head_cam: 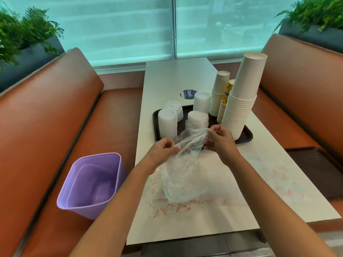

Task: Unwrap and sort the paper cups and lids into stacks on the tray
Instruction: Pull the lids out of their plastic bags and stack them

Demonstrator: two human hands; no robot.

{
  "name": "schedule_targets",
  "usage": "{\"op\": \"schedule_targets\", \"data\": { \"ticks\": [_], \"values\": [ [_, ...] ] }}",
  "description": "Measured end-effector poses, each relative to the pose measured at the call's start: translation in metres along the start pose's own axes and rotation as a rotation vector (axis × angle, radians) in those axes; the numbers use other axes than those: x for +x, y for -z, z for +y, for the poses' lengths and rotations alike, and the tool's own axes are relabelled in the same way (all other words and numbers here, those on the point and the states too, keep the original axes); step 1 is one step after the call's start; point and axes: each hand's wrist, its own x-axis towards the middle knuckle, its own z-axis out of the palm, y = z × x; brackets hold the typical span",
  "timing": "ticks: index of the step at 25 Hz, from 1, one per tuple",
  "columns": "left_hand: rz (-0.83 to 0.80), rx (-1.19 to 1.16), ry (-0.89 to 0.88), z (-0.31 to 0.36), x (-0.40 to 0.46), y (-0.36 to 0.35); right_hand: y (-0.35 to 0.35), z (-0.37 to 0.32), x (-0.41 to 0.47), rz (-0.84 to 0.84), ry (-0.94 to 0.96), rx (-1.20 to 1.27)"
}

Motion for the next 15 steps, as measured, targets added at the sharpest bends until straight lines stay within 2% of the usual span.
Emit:
{"op": "schedule_targets", "data": {
  "ticks": [3,5,7,9,10,11,13,15],
  "values": [
    [0.078,-0.053,-0.079,0.007,-0.001,0.004,-0.01,0.002,-0.01,-0.13,0.086,-0.112],
    [-0.016,-0.079,-0.085,0.013,-0.003,0.004,-0.016,0.003,-0.018,-0.201,0.092,-0.139],
    [-0.074,-0.013,-0.07,0.011,-0.007,0.0,-0.016,0.002,-0.022,-0.065,0.167,-0.145],
    [0.014,-0.079,-0.058,0.004,-0.009,-0.005,-0.01,0.002,-0.023,0.194,0.21,-0.081],
    [0.081,-0.205,-0.041,0.0,-0.01,-0.006,-0.006,0.003,-0.024,0.248,0.161,-0.055],
    [0.14,-0.379,-0.026,0.0,-0.013,-0.007,-0.003,0.005,-0.028,0.202,0.055,-0.065],
    [0.174,-0.704,-0.015,0.001,-0.015,-0.009,0.0,0.015,-0.04,-0.128,-0.222,-0.139],
    [0.181,-0.819,-0.011,-0.003,-0.016,-0.016,-0.005,0.023,-0.055,-0.371,-0.414,-0.13]
  ]
}}
